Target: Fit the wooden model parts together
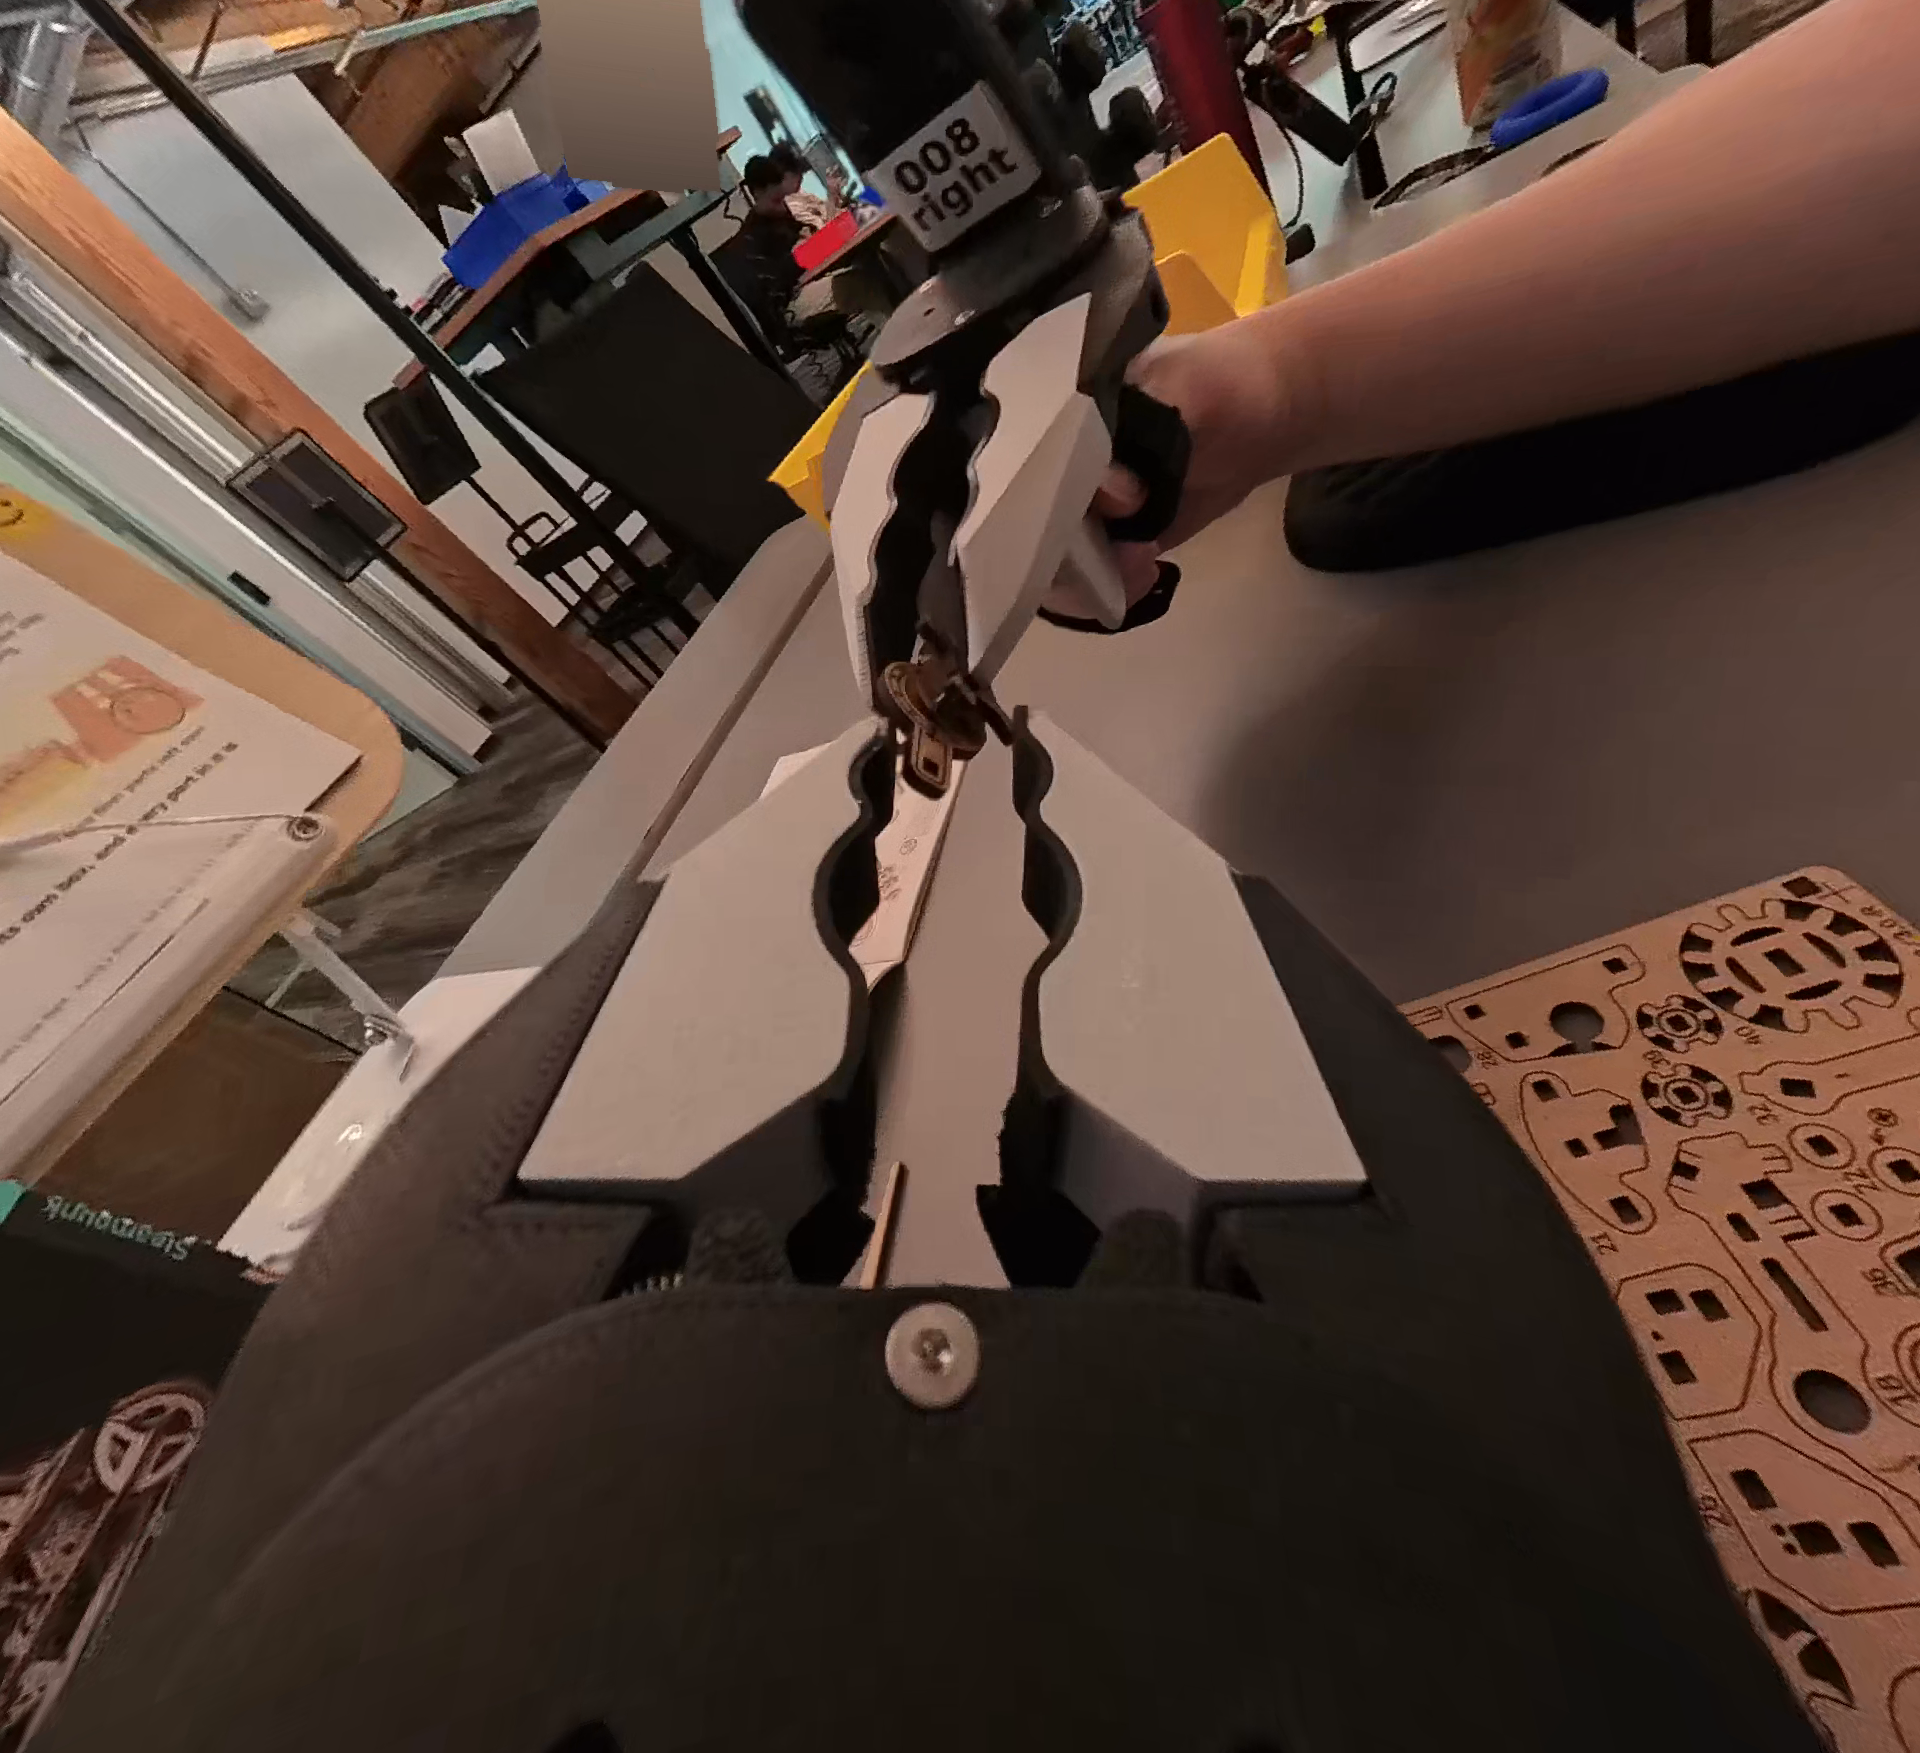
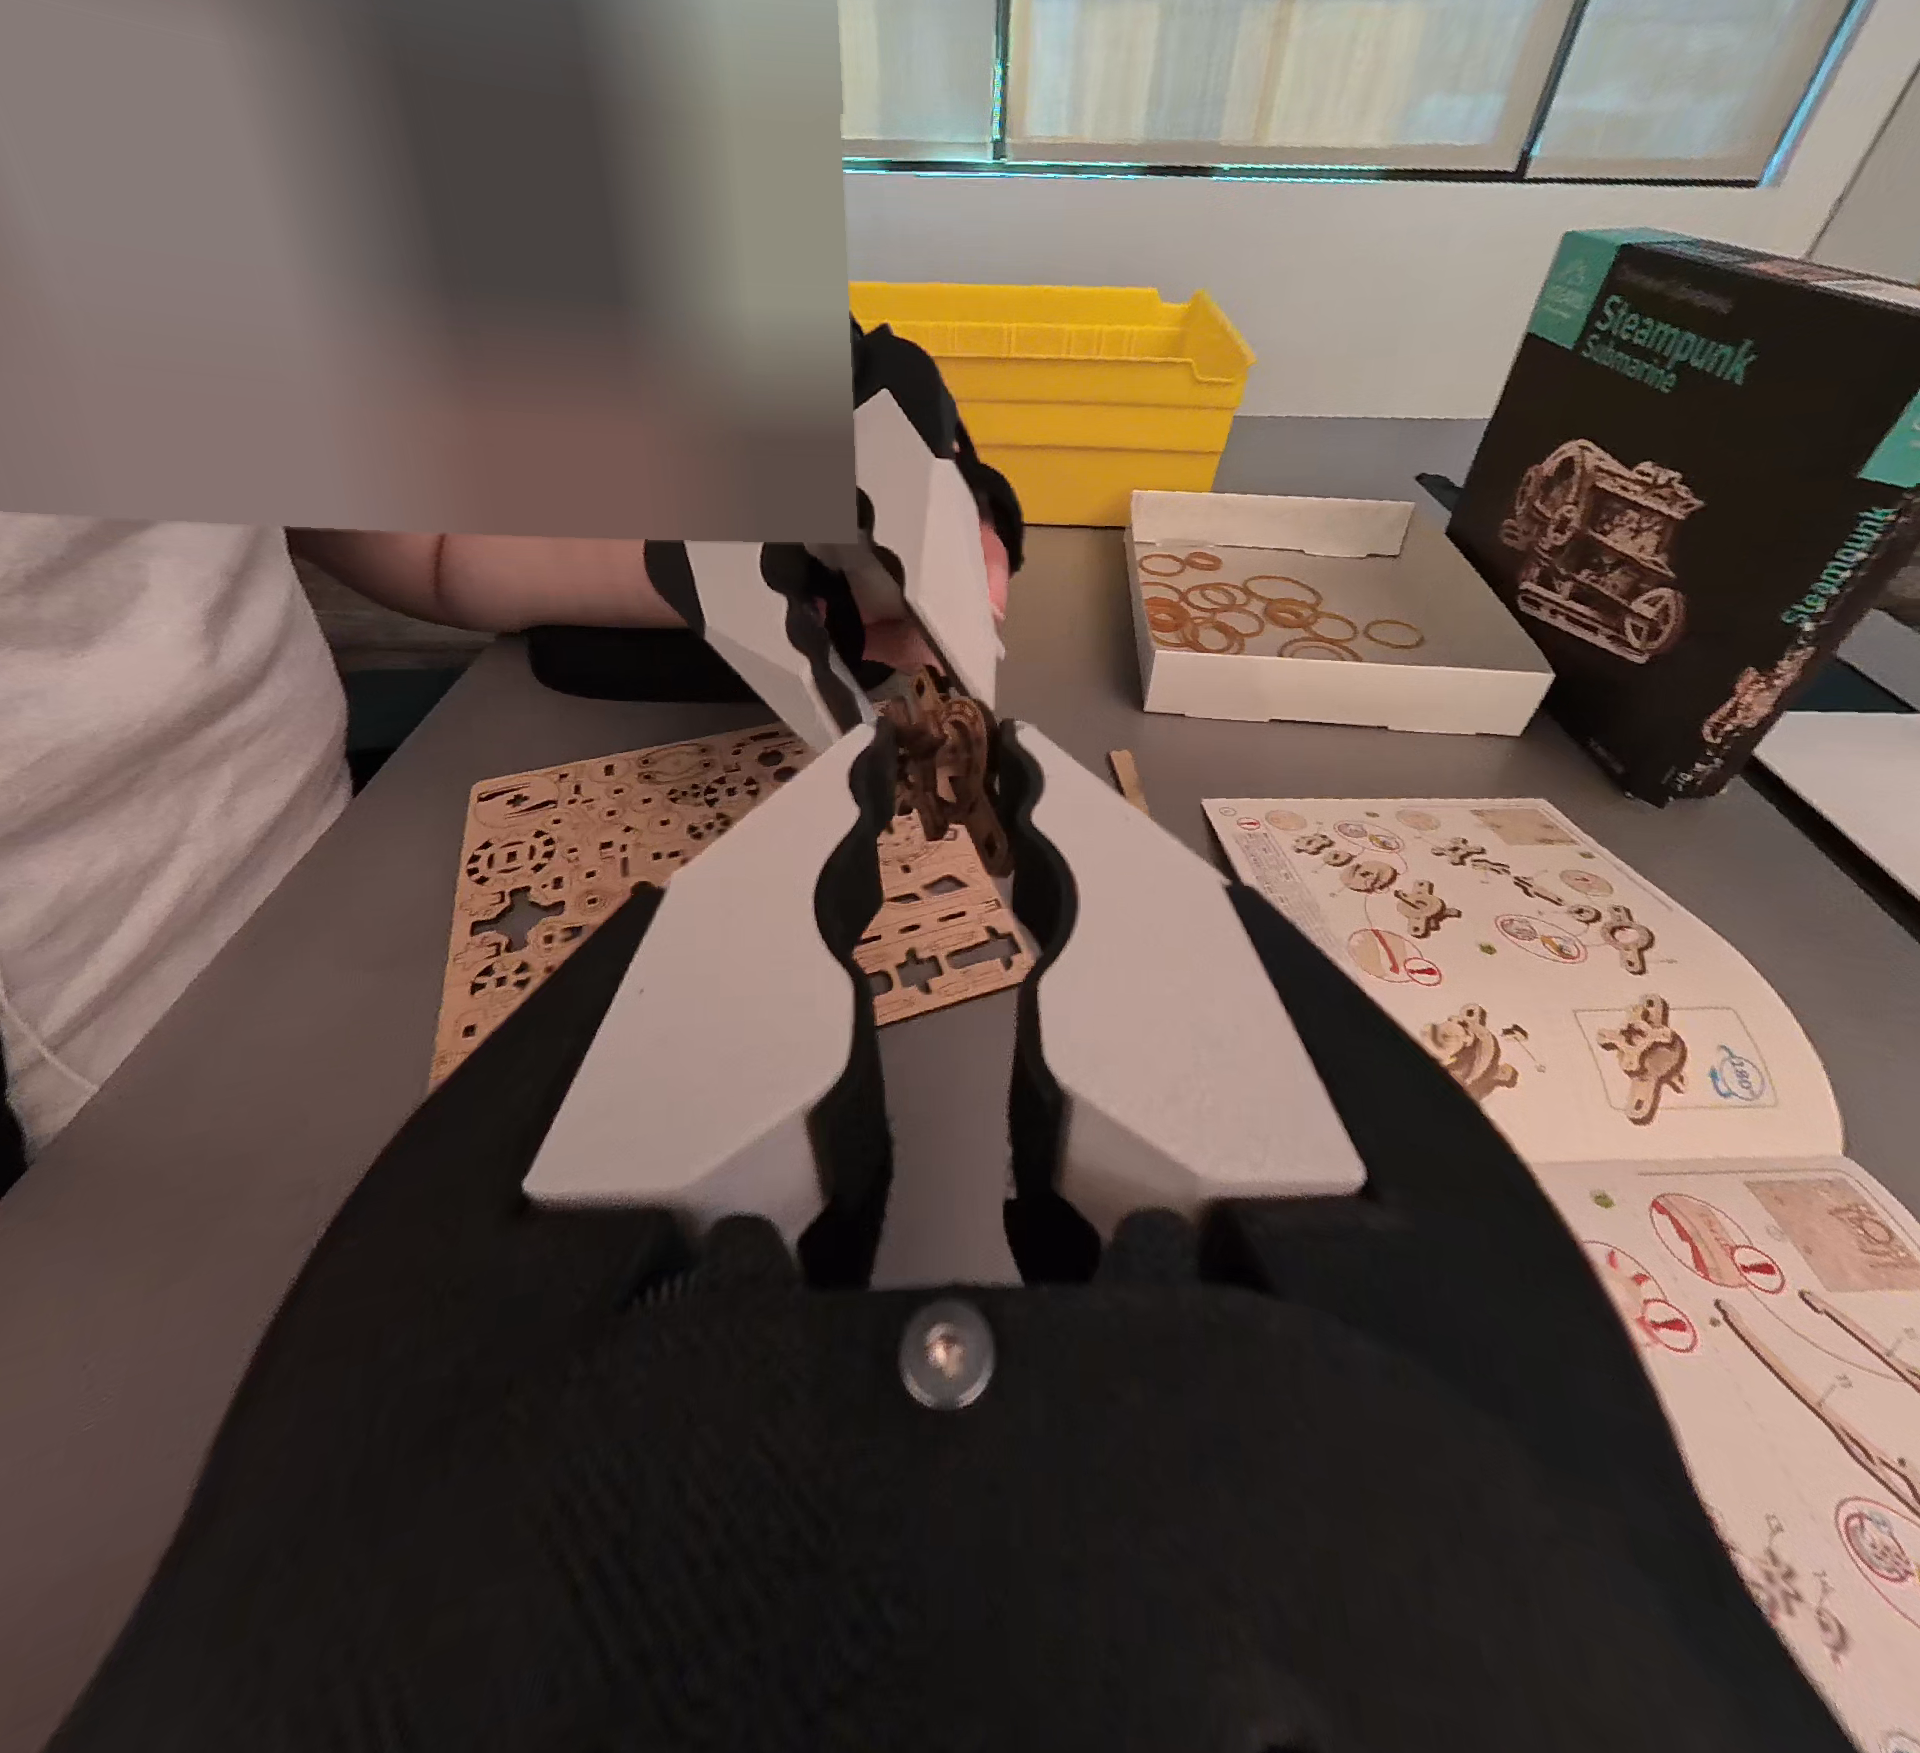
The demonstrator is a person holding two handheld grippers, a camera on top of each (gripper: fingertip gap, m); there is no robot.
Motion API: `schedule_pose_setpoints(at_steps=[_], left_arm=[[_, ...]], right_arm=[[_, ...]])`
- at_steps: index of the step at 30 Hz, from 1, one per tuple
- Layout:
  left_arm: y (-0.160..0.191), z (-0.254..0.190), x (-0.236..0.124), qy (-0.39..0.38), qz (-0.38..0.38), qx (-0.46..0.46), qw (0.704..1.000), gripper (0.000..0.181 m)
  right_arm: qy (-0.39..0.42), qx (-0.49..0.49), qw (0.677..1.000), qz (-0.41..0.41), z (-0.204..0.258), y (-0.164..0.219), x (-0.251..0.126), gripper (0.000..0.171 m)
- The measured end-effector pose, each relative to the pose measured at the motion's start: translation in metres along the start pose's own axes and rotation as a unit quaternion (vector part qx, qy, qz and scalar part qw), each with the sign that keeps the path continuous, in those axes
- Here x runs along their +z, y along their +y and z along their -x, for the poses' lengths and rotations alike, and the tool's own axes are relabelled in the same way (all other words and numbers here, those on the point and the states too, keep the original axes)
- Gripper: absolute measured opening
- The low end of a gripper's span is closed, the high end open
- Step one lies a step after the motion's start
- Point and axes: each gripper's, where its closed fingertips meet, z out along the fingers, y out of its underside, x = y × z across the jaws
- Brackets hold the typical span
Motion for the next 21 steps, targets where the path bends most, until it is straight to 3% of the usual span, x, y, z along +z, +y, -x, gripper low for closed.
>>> schedule_pose_setpoints(at_steps=[8,17,21], left_arm=[[0.01,0.015,0.0,-0.035,0.022,-0.022,0.999,0.013],[0.01,0.019,-0.001,-0.039,0.023,-0.03,0.999,0.012],[0.006,0.02,-0.003,-0.031,0.006,-0.057,0.998,0.012]], right_arm=[[0.068,-0.045,0.997,-0.002,-0.011,-0.003,0.005,0.017],[0.081,-0.046,0.996,-0.019,-0.014,-0.005,0.007,0.016],[0.064,0.003,0.997,-0.049,-0.014,-0.009,0.007,0.016]])
